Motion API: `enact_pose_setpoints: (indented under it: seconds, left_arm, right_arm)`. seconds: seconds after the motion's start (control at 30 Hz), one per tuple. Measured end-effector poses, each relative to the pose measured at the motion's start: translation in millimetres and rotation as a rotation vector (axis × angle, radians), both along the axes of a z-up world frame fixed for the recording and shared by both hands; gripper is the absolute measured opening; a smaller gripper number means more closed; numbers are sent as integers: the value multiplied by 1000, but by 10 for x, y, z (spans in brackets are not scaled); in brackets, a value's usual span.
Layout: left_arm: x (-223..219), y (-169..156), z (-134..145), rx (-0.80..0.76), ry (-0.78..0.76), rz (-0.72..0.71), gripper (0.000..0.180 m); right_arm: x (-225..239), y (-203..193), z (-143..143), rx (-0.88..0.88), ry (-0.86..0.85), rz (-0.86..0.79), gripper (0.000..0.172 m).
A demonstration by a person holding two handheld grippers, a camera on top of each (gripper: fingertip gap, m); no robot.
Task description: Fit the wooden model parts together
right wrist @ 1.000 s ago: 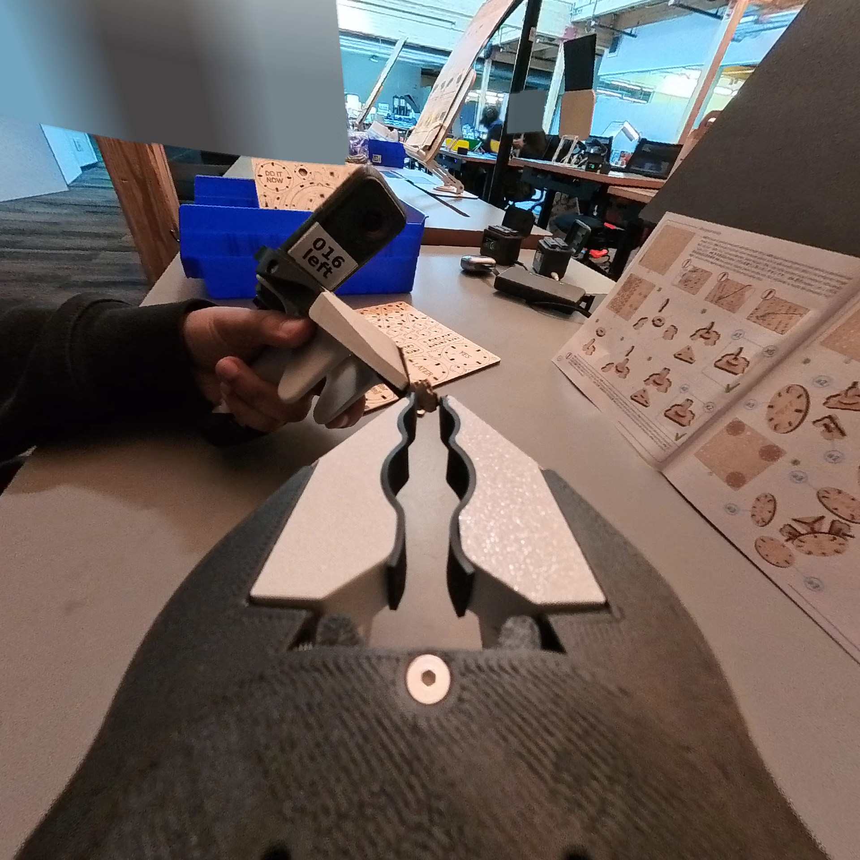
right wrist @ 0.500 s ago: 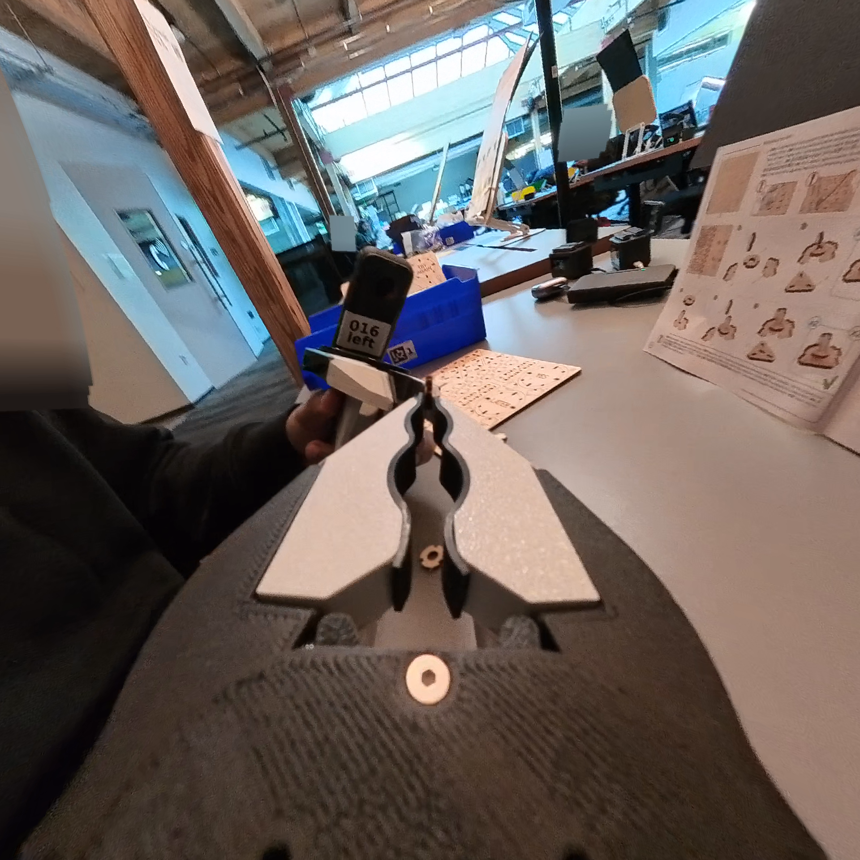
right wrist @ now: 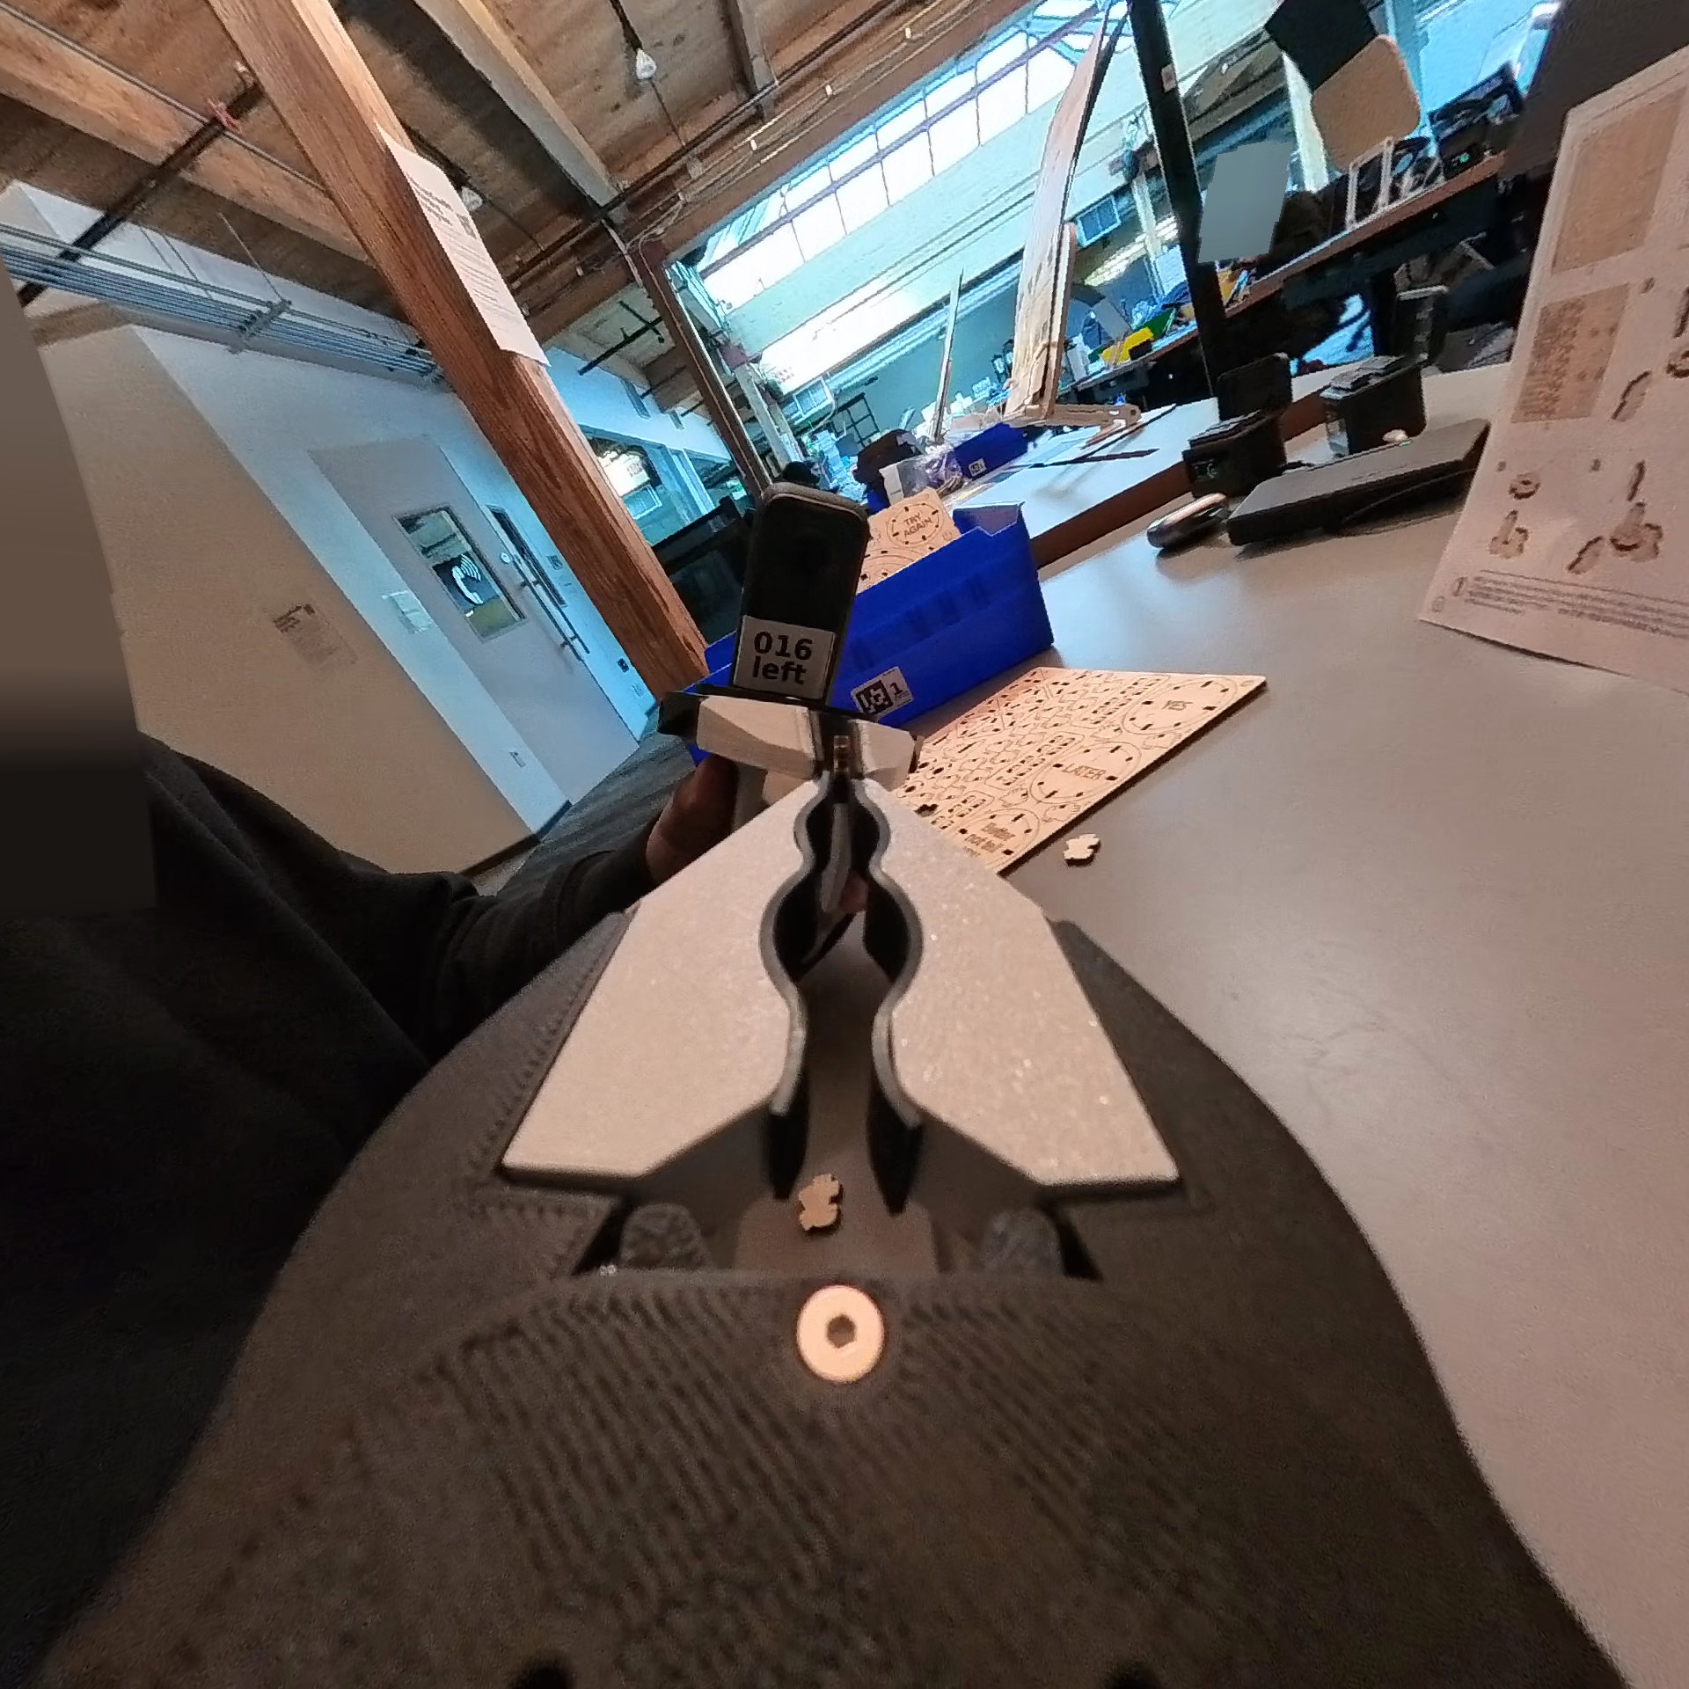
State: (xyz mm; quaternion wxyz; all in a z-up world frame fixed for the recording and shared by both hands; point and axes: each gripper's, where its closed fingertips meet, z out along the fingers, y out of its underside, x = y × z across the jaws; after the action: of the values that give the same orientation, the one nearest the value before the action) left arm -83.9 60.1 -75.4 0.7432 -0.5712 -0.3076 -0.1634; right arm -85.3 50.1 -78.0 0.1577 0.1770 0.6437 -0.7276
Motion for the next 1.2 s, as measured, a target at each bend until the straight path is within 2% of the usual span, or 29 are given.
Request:
enact_pose_setpoints:
  seconds: [0.2, 0.33, 0.77, 0.8, 0.87, 0.93, 1.03, 1.13, 1.2]
  left_arm:
    - [3, -3, 3, 4, -1, -3, 8]
    - [-6, -15, 3, 3, 1, 4, 3]
    - [-12, -46, 16, 8, 5, 8, 1]
    - [-11, -45, 7, -1, 6, 5, 1]
    - [-11, -42, -22, -19, 2, -1, 1]
    - [-20, -43, -49, -38, 1, 4, 1]
    - [-16, -32, -87, -79, 17, 6, 1]
    - [-1, -11, -134, -125, 34, 2, 1]
    - [12, 1, -147, -138, 39, -5, 1]
  right_arm:
    - [-28, 20, 20, -33, -29, -6, 0]
    - [-19, 21, 32, -41, -33, 1, 0]
    - [51, -48, -62, 15, -33, 49, 0]
    - [43, -45, -76, 26, -28, 48, 2]
    - [-8, -25, -111, 57, -29, 29, 20]
    - [-48, 16, -71, 44, -34, 16, 28]
    - [-76, 74, -16, 28, -44, 13, 28]
    - [-44, 84, -56, 66, -45, 46, 16]
    - [-6, 64, -106, 97, -47, 75, 14]
